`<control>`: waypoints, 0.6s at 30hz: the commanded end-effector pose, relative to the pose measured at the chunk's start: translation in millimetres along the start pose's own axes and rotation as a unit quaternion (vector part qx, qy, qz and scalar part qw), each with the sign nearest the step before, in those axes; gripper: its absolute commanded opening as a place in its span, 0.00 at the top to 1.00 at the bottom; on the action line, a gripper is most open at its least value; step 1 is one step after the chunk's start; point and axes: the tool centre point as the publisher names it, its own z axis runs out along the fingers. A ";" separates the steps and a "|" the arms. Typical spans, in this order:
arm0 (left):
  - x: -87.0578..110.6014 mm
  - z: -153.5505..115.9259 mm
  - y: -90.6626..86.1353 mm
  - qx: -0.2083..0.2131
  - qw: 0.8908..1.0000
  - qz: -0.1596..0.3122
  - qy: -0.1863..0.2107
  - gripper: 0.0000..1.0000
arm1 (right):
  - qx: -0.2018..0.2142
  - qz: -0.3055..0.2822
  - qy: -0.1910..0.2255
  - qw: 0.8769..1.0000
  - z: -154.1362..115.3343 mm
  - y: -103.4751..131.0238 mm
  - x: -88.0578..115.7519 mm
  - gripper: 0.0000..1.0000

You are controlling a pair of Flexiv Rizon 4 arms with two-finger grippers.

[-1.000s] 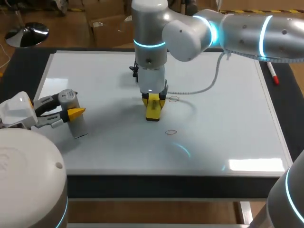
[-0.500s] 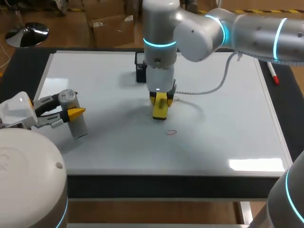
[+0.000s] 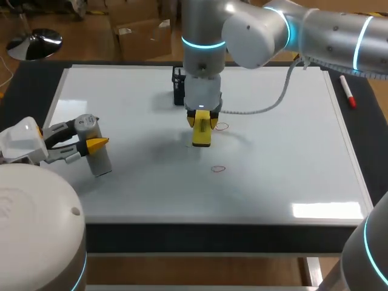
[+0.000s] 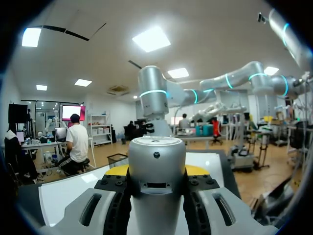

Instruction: Pick up the inspection probe, press it on each red-marked spot on the whiteboard one by one, put down the probe, pick up the eraser, and wipe off all the red marks.

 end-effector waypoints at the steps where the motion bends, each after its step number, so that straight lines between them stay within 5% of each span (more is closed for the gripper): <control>1: 0.3 -0.6 -1.3 0.000 1.000 0.000 0.000 1.00 | -0.002 0.000 0.002 1.000 -0.9 -3.4 0.3 1.00; 14: 0.3 -0.6 -1.3 0.000 1.000 0.000 0.000 1.00 | -0.002 0.000 0.002 1.000 -0.9 -3.4 0.3 1.00; 18: 0.3 -0.6 -1.3 0.000 1.000 0.000 0.000 1.00 | -0.009 -0.015 0.026 1.000 6.9 6.4 -13.5 1.00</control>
